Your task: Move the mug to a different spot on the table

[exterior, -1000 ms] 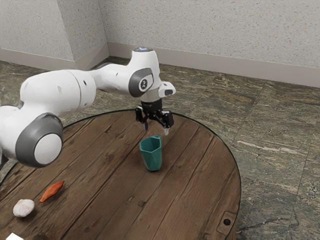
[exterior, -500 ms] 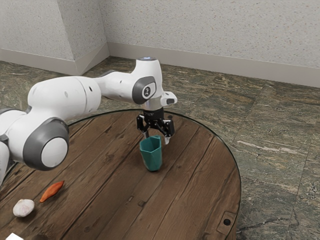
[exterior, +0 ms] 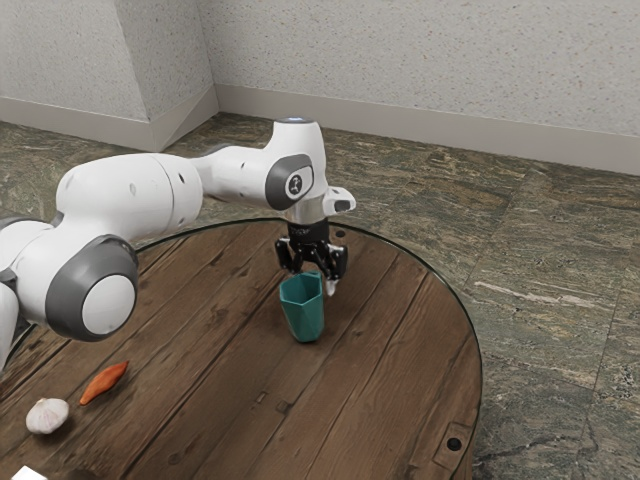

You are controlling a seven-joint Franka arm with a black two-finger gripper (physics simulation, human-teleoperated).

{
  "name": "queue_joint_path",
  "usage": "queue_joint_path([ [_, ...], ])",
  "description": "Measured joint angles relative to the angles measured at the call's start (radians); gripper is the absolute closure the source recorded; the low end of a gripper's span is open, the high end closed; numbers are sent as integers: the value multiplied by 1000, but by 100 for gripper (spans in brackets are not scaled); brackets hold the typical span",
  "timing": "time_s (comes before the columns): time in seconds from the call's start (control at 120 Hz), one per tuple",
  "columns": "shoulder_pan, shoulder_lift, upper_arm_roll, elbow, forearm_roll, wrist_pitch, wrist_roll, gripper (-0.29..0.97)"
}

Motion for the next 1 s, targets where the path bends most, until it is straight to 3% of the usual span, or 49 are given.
queue_joint_path([
  [0.233,37,3,-39,4,-2,-16,-3,57],
  [0.392,75,2,-76,30,1,-95,-5,63],
  [0.592,177,2,-138,87,-45,-309,-14,66],
  [0.817,202,-11,-110,81,-82,-514,-34,68],
  [1.0,213,-69,-91,-47,-70,-554,-44,71],
])
